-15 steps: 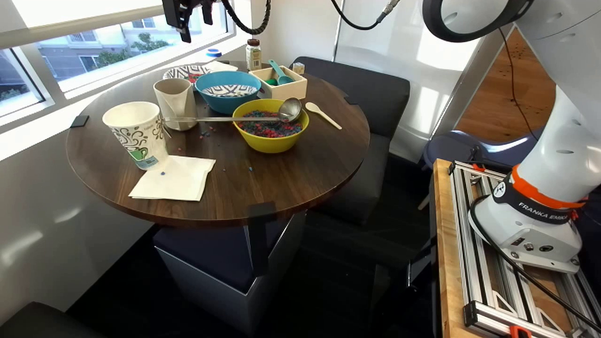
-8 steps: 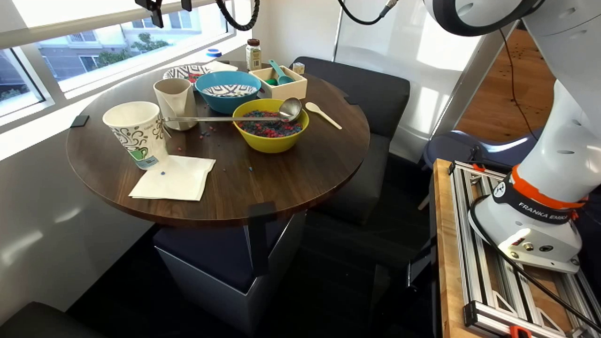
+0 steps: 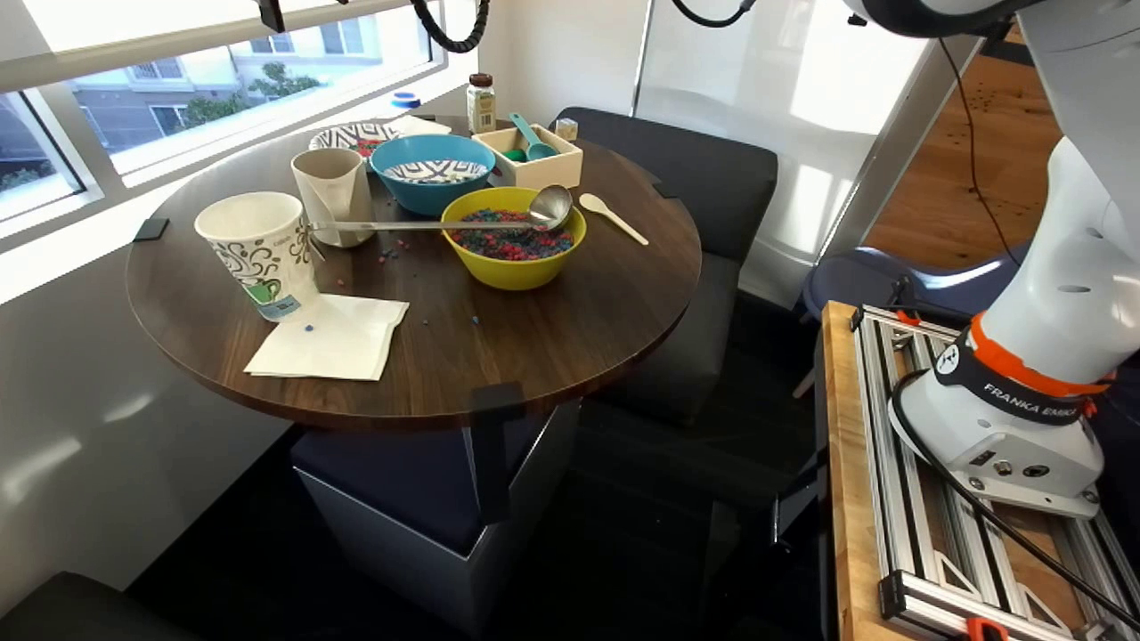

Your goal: Remove one white plate from the blue bowl and put it on the table

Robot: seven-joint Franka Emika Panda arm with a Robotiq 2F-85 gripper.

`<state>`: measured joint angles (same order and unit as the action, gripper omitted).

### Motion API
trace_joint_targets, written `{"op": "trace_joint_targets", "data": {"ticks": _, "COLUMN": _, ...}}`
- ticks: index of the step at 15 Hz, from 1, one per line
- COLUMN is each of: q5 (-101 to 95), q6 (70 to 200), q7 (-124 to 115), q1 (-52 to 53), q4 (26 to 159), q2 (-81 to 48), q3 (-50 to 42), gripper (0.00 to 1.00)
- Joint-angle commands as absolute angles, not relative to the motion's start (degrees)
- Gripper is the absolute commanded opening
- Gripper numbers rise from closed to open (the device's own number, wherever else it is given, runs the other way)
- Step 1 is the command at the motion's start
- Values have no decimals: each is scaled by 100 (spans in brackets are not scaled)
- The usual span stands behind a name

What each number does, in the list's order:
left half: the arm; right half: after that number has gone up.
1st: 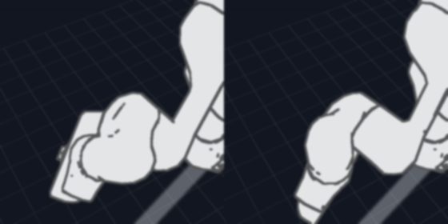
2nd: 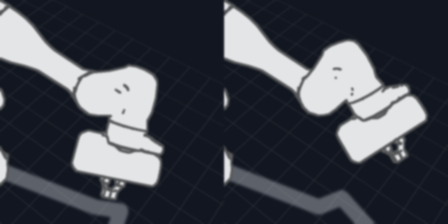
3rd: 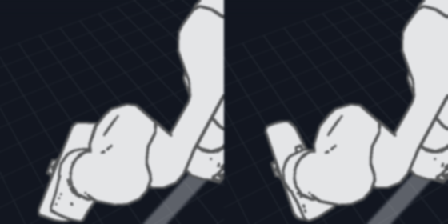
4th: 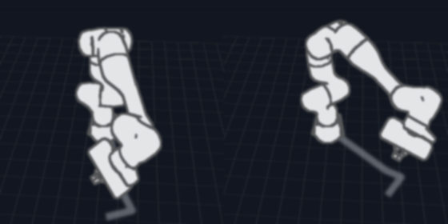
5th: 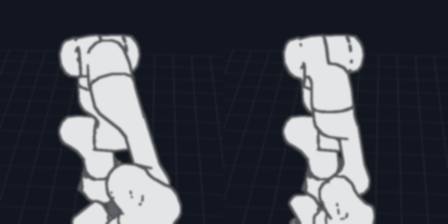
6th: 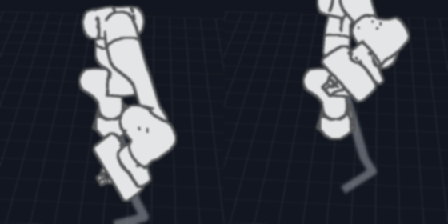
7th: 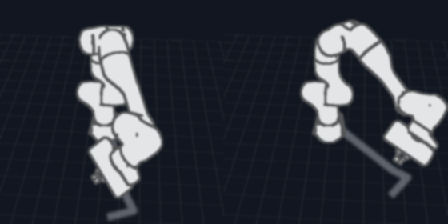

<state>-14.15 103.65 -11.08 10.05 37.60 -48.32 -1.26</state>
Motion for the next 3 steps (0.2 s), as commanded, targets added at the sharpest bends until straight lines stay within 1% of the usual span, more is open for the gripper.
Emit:
{"op": "trace_joint_targets", "data": {"ticks": 1, "q5": -1415, "q6": 10409, "q7": -1107, "q1": 1005, "q4": 3831, "q2": -4788, "q3": -126, "gripper": 100}}
{"op": "trace_joint_targets", "data": {"ticks": 3, "q5": -1415, "q6": 10425, "q7": -1107, "q1": 1004, "q4": 3921, "q2": -4729, "q3": -126, "gripper": 100}}
